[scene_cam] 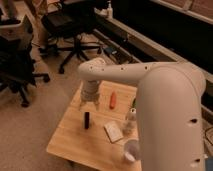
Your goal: Place the eraser on the white sponge
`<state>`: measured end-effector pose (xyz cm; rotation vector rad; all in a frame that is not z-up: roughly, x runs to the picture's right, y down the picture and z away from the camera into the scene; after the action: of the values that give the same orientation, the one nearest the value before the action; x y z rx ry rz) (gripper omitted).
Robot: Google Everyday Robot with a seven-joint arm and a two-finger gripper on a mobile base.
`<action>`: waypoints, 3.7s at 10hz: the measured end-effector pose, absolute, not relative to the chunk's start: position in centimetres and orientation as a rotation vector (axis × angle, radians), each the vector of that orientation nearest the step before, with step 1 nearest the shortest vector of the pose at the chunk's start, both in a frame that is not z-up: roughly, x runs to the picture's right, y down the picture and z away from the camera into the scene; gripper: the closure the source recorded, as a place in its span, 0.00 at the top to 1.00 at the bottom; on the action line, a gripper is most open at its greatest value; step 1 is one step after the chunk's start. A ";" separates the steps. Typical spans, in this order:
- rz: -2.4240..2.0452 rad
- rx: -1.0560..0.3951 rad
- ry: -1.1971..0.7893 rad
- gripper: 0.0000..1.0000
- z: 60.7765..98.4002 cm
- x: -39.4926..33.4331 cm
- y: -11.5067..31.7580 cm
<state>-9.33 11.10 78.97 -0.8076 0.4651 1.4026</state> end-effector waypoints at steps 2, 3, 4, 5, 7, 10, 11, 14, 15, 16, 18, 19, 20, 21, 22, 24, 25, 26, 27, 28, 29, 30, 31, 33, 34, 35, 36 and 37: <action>1.406 -0.868 0.426 0.65 78.3 -11.2 11.2; 1.410 -0.896 0.407 0.65 77.8 -11.8 11.3; 1.417 -0.910 0.401 0.65 77.5 -11.7 11.5; 1.426 -0.918 0.404 0.65 77.3 -11.1 11.6; 1.449 -0.923 0.423 0.65 77.0 -9.3 12.2; 1.451 -0.929 0.457 0.65 76.7 -7.9 13.2; 1.445 -0.937 0.470 0.65 76.7 -7.8 13.7; 1.402 -0.966 0.493 0.53 76.8 -8.7 15.0; 1.389 -0.973 0.498 0.44 76.8 -9.1 15.2; 1.381 -0.979 0.502 0.36 76.9 -9.3 15.3; 1.366 -0.988 0.509 0.13 77.0 -9.8 15.4; 1.361 -0.987 0.512 0.05 77.1 -9.8 15.2; 1.357 -0.983 0.517 0.01 77.2 -9.7 15.0; 1.354 -0.969 0.523 0.00 77.2 -9.3 14.4; 1.346 -0.946 0.536 0.00 77.1 -8.7 13.6; 1.313 -0.862 0.565 0.00 76.2 -7.0 10.9; 1.291 -0.828 0.569 0.00 75.5 -6.9 9.6; 1.273 -0.810 0.568 0.00 75.1 -7.1 9.0; 1.251 -0.784 0.572 0.00 74.5 -7.4 8.1; 1.244 -0.760 0.590 0.00 74.2 -7.0 7.6; 1.248 -0.740 0.612 0.00 73.9 -6.5 7.4; 1.260 -0.712 0.646 0.00 73.6 -5.6 7.2; 1.275 -0.675 0.697 0.00 73.1 -4.3 7.2; 1.286 -0.629 0.787 0.00 72.5 -2.2 8.1; 1.291 -0.610 0.824 0.00 72.2 -1.4 8.6; 1.297 -0.592 0.854 0.00 72.1 -0.8 9.1; 1.297 -0.575 0.882 0.00 72.0 -0.2 9.5; 1.289 -0.545 0.924 0.00 71.9 0.4 10.3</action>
<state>0.36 10.27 71.90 -0.5454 0.9244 1.2887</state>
